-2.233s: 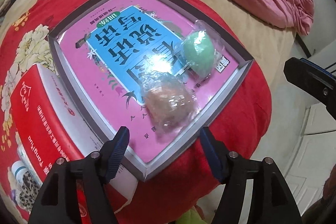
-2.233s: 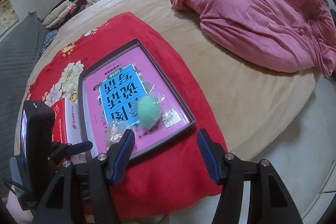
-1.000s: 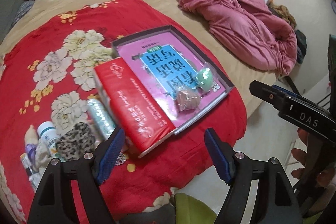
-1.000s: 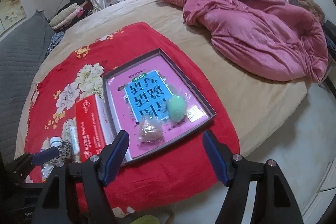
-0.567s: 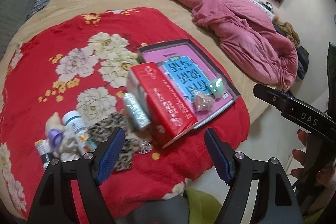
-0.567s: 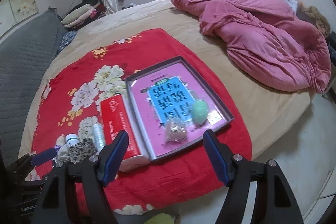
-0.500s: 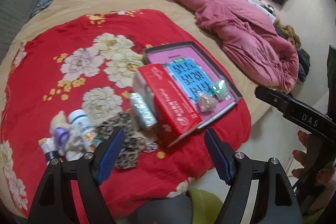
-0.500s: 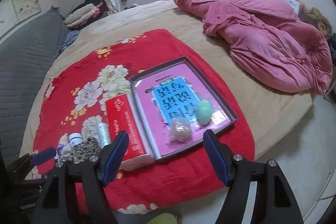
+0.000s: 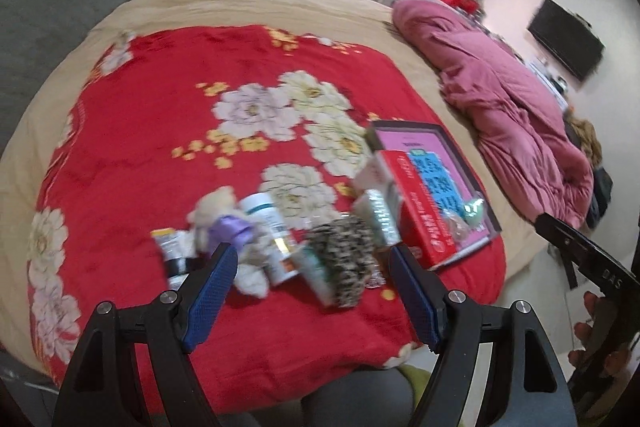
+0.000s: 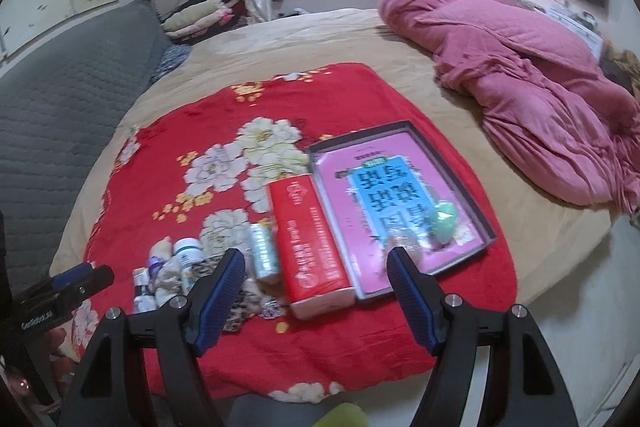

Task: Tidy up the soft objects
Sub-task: 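Move both tools back toward the remaining items on the bedspread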

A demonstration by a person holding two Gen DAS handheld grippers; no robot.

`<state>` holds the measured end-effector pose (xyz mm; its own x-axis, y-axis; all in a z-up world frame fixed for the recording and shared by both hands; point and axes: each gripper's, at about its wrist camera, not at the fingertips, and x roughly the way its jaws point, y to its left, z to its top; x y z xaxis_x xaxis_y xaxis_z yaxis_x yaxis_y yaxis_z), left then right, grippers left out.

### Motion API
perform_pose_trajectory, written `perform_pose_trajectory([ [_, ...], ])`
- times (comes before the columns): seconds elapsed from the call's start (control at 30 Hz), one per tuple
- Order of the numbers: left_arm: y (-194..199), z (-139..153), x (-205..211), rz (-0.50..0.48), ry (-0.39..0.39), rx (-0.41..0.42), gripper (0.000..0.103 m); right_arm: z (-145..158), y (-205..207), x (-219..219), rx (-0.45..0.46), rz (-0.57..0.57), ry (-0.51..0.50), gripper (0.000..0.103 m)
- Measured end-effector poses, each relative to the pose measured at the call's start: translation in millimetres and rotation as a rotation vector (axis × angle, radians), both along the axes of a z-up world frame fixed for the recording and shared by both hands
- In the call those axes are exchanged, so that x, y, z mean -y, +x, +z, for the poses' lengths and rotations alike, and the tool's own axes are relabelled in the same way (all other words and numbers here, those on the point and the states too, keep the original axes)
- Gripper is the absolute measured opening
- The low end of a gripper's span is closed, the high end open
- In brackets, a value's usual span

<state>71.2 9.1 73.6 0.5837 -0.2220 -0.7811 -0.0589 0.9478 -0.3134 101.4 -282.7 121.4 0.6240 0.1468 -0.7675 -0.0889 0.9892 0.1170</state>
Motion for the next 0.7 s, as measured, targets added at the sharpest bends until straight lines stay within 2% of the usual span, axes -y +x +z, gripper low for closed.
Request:
perform_pose_trajectory([
  [0.27, -20.2, -20.6, -43.6, 0.076, -0.022, -0.02, 0.079, -6.7, -6.3, -43.5, 0.0, 0.075, -0.005, 0.073],
  [0.7, -41.5, -53.7, -48.4, 0.061, -0.037, -0.072, 0.079, -28.9, -6.5, -73.5, -0.039, 0.132, -0.008, 0.073],
])
